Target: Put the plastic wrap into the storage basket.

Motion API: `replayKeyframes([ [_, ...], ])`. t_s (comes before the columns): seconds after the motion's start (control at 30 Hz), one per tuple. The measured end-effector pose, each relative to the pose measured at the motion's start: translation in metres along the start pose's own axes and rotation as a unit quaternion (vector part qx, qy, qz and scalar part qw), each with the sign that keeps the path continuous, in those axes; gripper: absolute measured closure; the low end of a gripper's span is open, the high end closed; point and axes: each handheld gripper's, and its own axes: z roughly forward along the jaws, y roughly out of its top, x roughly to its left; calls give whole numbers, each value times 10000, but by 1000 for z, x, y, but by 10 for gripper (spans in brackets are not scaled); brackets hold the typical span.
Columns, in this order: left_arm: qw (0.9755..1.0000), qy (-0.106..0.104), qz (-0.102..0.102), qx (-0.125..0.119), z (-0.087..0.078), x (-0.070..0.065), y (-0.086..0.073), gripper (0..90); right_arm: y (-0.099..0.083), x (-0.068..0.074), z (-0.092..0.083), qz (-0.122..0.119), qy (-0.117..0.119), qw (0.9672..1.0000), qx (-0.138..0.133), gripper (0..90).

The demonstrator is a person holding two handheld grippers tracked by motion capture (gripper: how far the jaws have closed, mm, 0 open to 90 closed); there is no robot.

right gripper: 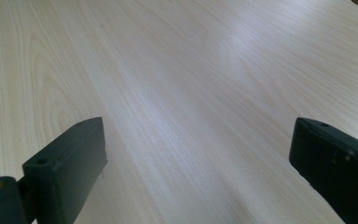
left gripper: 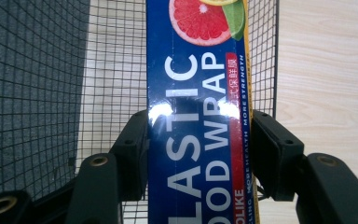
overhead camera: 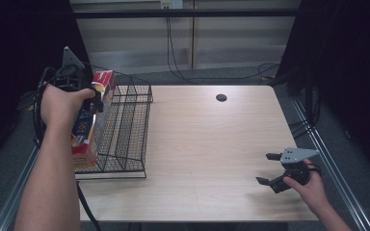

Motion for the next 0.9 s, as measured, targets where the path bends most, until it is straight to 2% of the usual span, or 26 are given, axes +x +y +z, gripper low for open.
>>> replayKeyframes([
  [0.13,9999,4,-116,-16,-1,4,1,449,0,0,0,11,-37,10000,11,35],
  [0.37,9999,110,-98,-45,-1,11,3,447,0,0,1,8,-12,10000,31,35],
  [0.47,9999,70,-113,-39,1,15,3,447,0,-1,0,23,-16,10000,0,35],
  [0.53,9998,105,-171,-49,3,15,3,446,-1,-1,1,19,-23,10000,-3,35],
  [0.6,9998,170,-114,-38,5,18,3,446,-1,-1,1,35,14,10000,26,35],
  [0.7,9998,154,-143,-47,8,21,2,445,-1,0,2,23,-4,10000,21,35],
  [0.8,9994,206,-259,-27,12,23,2,444,-1,0,3,18,17,10000,24,35],
  [0.83,9995,262,-190,-29,13,24,2,444,-1,0,3,18,13,10000,35,35],
  [0.9,9995,194,-240,-4,16,26,1,443,-1,0,3,16,17,10000,32,35],
])
